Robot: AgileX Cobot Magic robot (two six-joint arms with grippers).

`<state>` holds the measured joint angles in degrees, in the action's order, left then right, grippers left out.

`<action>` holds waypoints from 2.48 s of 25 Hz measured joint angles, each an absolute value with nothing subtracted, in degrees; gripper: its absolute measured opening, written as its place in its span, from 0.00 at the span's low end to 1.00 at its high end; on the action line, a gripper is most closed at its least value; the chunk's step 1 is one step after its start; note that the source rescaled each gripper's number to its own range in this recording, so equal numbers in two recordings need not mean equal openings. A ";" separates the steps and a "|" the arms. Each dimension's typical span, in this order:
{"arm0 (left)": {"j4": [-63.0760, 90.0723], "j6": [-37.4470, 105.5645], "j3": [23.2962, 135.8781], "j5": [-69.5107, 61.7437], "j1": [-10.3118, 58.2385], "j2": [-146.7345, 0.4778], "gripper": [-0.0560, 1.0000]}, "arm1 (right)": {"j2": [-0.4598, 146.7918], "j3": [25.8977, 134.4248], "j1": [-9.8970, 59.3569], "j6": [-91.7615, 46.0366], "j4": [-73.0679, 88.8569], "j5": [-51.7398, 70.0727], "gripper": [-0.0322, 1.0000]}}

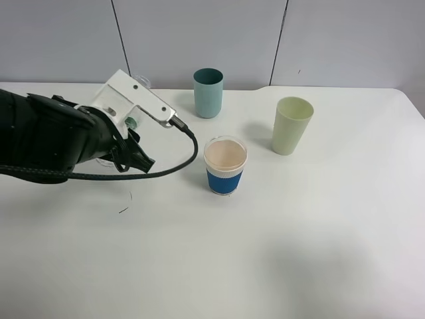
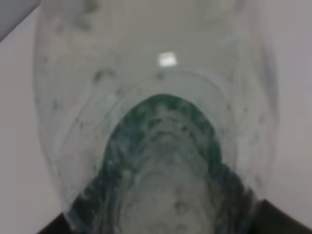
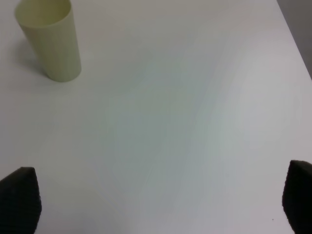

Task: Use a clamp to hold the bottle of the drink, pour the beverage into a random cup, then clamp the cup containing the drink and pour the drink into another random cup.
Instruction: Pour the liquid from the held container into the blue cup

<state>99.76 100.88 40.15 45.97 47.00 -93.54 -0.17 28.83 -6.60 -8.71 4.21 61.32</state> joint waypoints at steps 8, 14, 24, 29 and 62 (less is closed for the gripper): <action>99.81 109.51 44.12 49.12 51.53 -97.81 0.05 | -0.17 28.83 -6.60 -8.71 4.21 61.32 1.00; 100.07 116.87 47.89 51.81 52.54 -100.89 0.05 | -0.17 28.83 -6.60 -8.71 4.21 61.32 1.00; 99.87 125.59 48.98 54.15 52.80 -103.45 0.05 | -0.17 28.83 -6.60 -8.71 4.21 61.32 1.00; 98.28 128.25 48.98 55.16 53.82 -103.51 0.05 | -0.17 28.83 -6.60 -8.71 4.21 61.32 1.00; 93.44 145.23 53.53 59.64 56.01 -107.29 0.05 | -0.17 28.83 -6.60 -8.71 4.21 61.32 1.00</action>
